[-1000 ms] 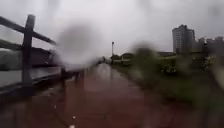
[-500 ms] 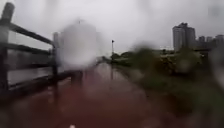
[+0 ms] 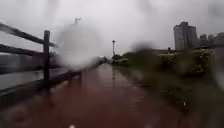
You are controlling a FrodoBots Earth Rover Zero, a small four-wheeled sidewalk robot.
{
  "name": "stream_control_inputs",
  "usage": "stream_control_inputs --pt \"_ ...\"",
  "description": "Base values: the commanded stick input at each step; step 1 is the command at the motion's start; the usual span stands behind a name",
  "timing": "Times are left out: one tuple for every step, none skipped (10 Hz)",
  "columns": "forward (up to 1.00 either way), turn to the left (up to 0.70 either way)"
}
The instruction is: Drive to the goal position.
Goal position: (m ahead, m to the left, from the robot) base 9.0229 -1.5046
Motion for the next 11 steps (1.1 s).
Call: stream_control_inputs --pt "1.0 0.0" --pt "1.0 0.0" --pt "1.0 0.0" --pt "1.0 0.0" --pt "1.0 0.0" --pt "1.0 0.0" --pt "1.0 0.0" --pt "1.0 0.0" --pt "1.0 0.0" --pt "1.0 0.0" --pt "1.0 0.0"
